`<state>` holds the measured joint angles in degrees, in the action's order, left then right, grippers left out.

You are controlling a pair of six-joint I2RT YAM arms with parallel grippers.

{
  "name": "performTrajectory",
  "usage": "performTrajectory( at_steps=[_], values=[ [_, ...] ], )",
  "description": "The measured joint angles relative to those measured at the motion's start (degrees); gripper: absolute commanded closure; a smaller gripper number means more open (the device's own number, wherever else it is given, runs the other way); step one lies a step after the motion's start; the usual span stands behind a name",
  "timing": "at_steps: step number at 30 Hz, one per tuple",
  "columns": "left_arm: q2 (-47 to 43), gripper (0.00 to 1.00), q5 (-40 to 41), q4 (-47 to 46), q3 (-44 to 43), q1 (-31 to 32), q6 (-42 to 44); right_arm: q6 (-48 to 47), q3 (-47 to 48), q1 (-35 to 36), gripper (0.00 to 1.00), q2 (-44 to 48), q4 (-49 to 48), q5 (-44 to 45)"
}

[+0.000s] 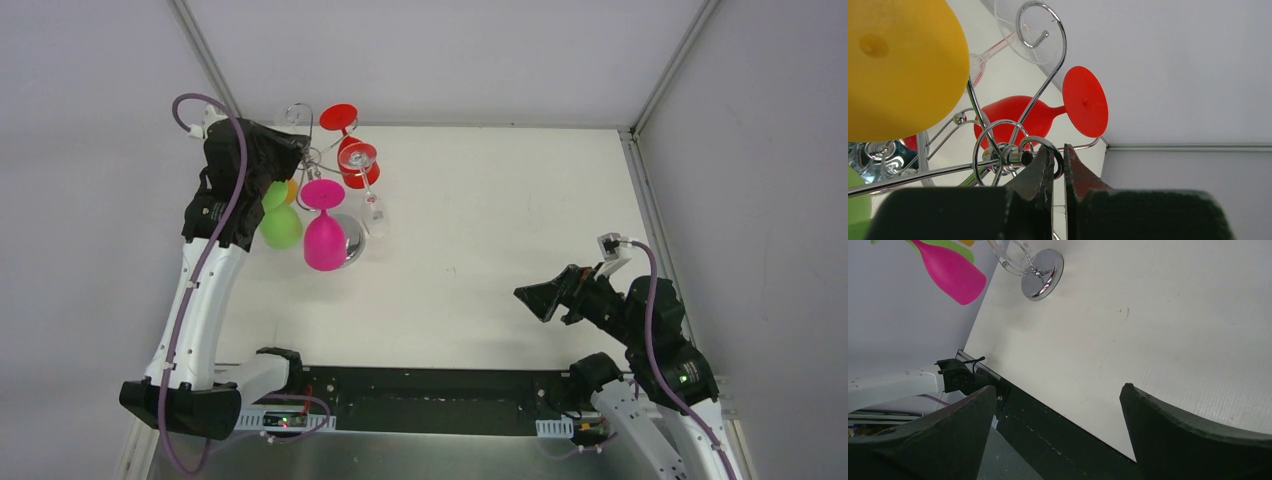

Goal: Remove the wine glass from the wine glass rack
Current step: Place the wine rack at the center of the board.

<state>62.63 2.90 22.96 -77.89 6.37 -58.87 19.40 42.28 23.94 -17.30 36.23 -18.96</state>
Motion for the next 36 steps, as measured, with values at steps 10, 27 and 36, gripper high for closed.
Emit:
performTrajectory(
  at_steps=[10, 27, 36],
  values=[
    [4.81, 1.0, 5.27, -4.35, -2.16, 8.41, 2.14, 0.04, 0.02, 0.0, 0.01, 0.0, 0.02, 0.0],
    [15.34, 1.0, 10.45, -8.85, -9.42, 20.37, 4.94, -0.11, 0.57, 0.0, 0.01, 0.02, 1.16, 0.02],
    [18.93, 1.0, 11.45, -10.84, -11.54, 24.61, 6.01, -0.15, 1.22, 0.0, 0.01, 0.0, 1.51, 0.04]
  ],
)
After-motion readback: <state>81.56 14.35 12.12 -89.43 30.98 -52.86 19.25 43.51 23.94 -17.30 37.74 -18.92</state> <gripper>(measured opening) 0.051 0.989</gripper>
